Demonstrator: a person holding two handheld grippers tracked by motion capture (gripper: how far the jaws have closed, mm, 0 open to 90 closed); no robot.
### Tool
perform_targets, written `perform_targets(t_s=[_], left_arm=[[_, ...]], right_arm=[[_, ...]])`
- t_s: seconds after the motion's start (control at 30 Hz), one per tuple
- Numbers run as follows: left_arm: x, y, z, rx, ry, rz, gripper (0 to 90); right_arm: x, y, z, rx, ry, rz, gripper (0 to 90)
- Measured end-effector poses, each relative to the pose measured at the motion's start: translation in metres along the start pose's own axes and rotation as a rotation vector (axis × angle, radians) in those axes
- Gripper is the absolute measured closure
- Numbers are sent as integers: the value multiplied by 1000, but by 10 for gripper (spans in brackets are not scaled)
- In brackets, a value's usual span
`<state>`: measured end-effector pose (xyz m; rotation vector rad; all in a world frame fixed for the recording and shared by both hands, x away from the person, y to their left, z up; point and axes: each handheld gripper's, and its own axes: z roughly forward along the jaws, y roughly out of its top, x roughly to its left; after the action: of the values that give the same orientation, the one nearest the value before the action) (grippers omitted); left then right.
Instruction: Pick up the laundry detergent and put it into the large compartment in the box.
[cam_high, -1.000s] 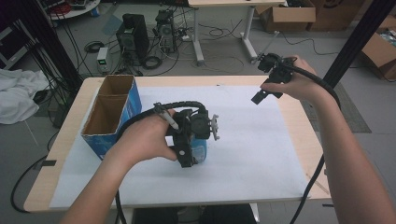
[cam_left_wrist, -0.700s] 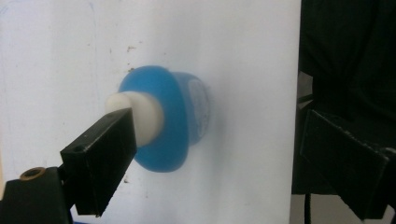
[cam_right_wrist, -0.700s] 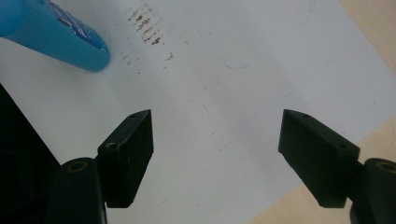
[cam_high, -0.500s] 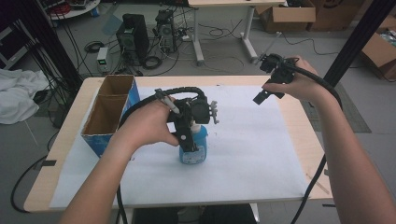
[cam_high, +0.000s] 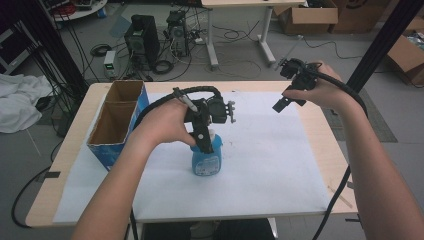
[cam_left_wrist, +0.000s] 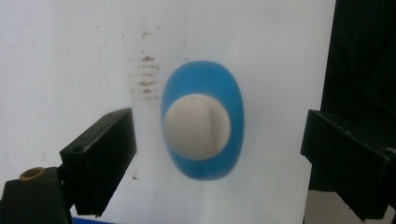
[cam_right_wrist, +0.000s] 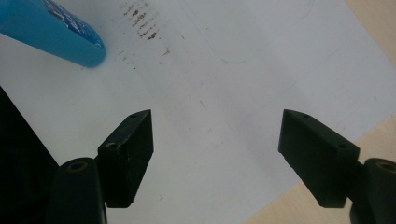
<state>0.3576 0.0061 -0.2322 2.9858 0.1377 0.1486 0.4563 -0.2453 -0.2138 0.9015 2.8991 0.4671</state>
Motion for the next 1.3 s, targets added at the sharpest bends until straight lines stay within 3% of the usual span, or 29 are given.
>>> perform_targets(t_s=[0.33, 0.8, 1.3], left_arm=[[9, 4, 15, 37, -16, -15, 110], [11, 6, 35, 71, -26, -22, 110], [12, 5, 50, 77, -36, -29, 111]], right_arm=[[-3, -4, 0, -1, 1, 9, 265], [-3, -5, 0, -3, 3, 5, 265], [-3, -6, 2, 2, 1, 3, 266]])
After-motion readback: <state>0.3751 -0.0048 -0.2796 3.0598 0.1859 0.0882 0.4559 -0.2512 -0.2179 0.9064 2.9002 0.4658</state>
